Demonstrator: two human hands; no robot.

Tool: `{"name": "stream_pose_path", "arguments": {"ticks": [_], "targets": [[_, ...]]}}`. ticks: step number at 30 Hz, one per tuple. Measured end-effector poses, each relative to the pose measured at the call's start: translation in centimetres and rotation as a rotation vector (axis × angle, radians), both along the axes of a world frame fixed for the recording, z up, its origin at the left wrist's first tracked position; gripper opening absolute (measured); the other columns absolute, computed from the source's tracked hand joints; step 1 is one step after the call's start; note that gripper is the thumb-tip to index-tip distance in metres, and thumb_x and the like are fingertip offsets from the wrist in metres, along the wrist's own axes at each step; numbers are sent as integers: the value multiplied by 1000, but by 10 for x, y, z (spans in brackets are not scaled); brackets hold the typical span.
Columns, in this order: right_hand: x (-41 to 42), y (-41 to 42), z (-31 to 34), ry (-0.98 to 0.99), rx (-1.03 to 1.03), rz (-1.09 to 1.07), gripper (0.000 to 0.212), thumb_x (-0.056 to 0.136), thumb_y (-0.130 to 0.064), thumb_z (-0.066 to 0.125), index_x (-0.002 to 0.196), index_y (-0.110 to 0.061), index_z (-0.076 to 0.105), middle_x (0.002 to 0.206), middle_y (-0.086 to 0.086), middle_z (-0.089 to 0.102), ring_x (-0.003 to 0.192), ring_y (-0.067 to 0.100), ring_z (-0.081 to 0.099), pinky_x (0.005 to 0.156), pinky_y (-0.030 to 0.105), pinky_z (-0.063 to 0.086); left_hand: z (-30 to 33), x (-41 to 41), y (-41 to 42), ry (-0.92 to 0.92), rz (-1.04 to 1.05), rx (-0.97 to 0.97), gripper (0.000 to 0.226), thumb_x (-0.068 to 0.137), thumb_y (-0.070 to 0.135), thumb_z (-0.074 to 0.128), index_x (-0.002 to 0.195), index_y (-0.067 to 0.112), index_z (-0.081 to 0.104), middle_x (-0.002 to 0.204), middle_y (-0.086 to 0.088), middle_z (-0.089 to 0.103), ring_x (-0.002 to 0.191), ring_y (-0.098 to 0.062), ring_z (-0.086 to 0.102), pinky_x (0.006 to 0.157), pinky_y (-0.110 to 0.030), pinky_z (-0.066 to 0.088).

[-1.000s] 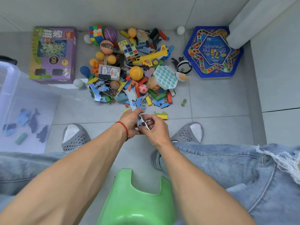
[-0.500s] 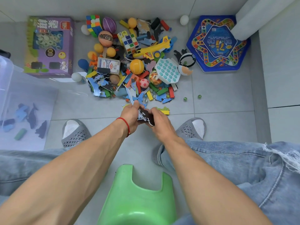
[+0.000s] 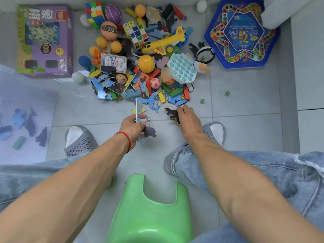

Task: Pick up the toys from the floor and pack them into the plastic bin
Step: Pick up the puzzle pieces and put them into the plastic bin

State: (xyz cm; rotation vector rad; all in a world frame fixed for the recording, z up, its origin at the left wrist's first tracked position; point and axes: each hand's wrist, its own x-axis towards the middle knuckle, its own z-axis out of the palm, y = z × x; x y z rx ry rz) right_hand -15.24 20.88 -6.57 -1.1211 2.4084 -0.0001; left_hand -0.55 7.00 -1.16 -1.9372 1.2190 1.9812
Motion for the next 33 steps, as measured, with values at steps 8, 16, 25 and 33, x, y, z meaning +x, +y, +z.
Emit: {"name": "stream_pose_path", "arguments": {"ticks": [8, 16, 25, 33], "targets": [[-7, -6, -6, -47, 114, -24, 46, 91, -9, 65, 130, -8, 41, 126, 15, 46, 114, 31, 47, 74, 39, 43, -7, 0, -8, -224, -237, -128, 20, 94, 15, 47, 105, 7, 61, 81, -10, 48, 57, -24, 45, 64, -37, 46], [-8, 3, 11, -235, -65, 0, 34, 95, -20, 56, 122, -8, 40, 109, 16, 56, 94, 37, 59, 70, 39, 41, -20, -1, 3, -311, -509, -392, 23, 85, 29, 71, 100, 16, 59, 92, -9, 64, 78, -25, 60, 68, -29, 46], [-121, 22, 22, 20, -213, -635, 27, 94, -4, 56, 119, -3, 45, 123, 19, 50, 108, 41, 55, 88, 48, 41, -50, -13, 18, -338, -928, -579, 18, 99, 25, 46, 112, 12, 49, 86, -17, 50, 81, -38, 54, 67, -38, 45], [-184, 22, -30, 122, -32, -611, 32, 100, -10, 51, 127, 5, 44, 132, 28, 43, 109, 46, 54, 92, 50, 45, -34, -24, 19, -126, -800, -541, 14, 99, 24, 47, 105, 15, 57, 86, -10, 67, 75, -28, 62, 61, -30, 49]]}}
